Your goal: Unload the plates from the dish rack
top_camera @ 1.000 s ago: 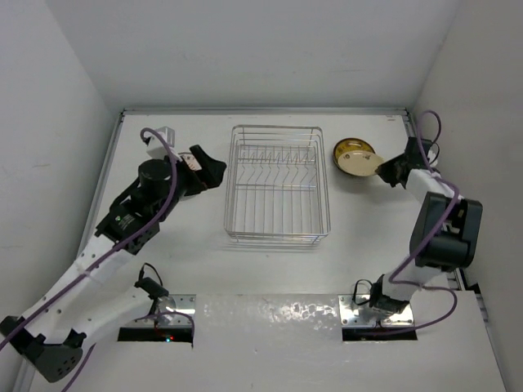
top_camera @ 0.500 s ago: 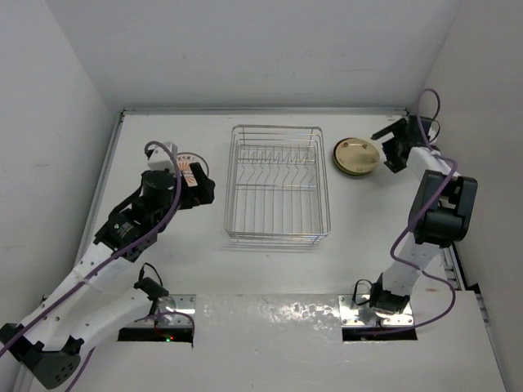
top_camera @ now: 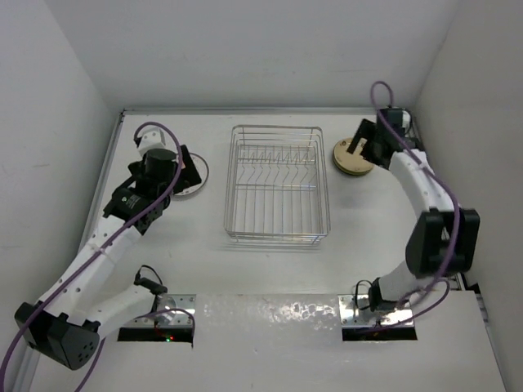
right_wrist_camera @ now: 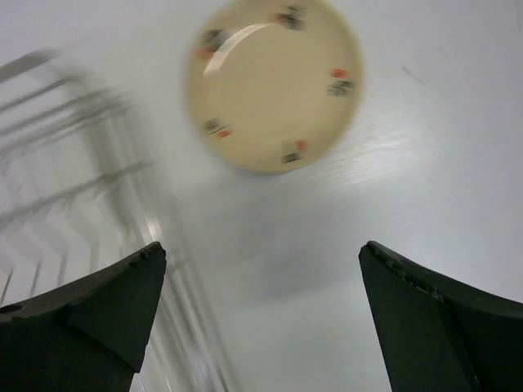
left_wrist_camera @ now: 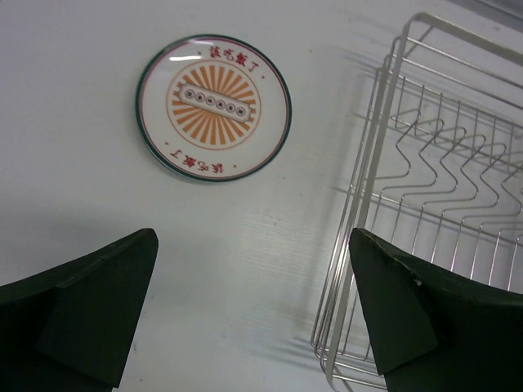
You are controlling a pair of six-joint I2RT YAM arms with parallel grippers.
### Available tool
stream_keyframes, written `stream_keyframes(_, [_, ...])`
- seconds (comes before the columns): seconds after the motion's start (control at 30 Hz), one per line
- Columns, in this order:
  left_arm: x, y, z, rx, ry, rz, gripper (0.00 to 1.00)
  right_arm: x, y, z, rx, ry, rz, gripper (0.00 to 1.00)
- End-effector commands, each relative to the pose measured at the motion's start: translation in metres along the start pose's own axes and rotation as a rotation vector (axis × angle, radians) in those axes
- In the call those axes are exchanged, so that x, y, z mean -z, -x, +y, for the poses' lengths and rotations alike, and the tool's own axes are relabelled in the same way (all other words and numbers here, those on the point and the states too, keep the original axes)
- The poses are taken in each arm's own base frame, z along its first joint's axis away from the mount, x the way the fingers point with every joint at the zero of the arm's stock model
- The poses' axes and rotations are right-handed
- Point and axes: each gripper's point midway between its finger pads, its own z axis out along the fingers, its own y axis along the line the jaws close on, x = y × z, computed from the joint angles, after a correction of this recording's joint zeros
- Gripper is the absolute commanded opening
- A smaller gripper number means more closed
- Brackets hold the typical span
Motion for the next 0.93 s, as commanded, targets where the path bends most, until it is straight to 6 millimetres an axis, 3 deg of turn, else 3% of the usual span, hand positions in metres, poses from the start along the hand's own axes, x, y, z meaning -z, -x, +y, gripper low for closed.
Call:
stream_keyframes(0.0, [0.017, 0.049, 0.013, 0.031, 0.089, -0.130, 1.00, 0.085, 0.000, 0.031, 0.430, -0.015, -0.186, 0.99])
stream_keyframes(0.03, [0.018, 0.052, 0.016, 0.025, 0.103, -0.138, 1.00, 0.098, -0.004, 0.032, 0.524, -0.024, -0.209, 0.99])
stream_keyframes(0.07, [0.021, 0.055, 0.018, 0.022, 0.115, -0.148, 1.00, 0.124, -0.011, 0.038, 0.564, 0.012, -0.244, 0.99])
stream_keyframes(0.13, [0.029, 0.062, 0.027, 0.017, 0.146, -0.174, 1.00, 0.139, -0.026, 0.030, 0.584, 0.043, -0.245, 0.99])
stream_keyframes(0.17, [0.032, 0.066, 0.031, 0.016, 0.160, -0.189, 1.00, 0.159, -0.028, 0.026, 0.570, 0.087, -0.276, 0.99])
stream_keyframes(0.27, [0.047, 0.071, 0.042, 0.015, 0.178, -0.222, 1.00, 0.178, -0.040, 0.009, 0.592, 0.118, -0.292, 0.99])
stream_keyframes(0.4, [0.064, 0.069, 0.055, 0.030, 0.169, -0.259, 1.00, 0.215, -0.038, -0.023, 0.595, 0.076, -0.328, 0.99])
stream_keyframes(0.5, [0.076, 0.064, 0.064, 0.047, 0.153, -0.286, 1.00, 0.230, -0.047, -0.038, 0.595, 0.088, -0.341, 0.99])
stream_keyframes(0.6, [0.090, 0.061, 0.075, 0.070, 0.150, -0.316, 1.00, 0.244, -0.056, -0.040, 0.596, 0.165, -0.375, 0.99])
stream_keyframes(0.73, [0.097, 0.055, 0.083, 0.090, 0.137, -0.339, 1.00, 0.245, -0.061, -0.056, 0.604, 0.115, -0.368, 0.99])
stream_keyframes(0.9, [0.097, 0.053, 0.085, 0.114, 0.125, -0.367, 1.00, 0.234, -0.068, -0.055, 0.613, 0.115, -0.340, 0.99])
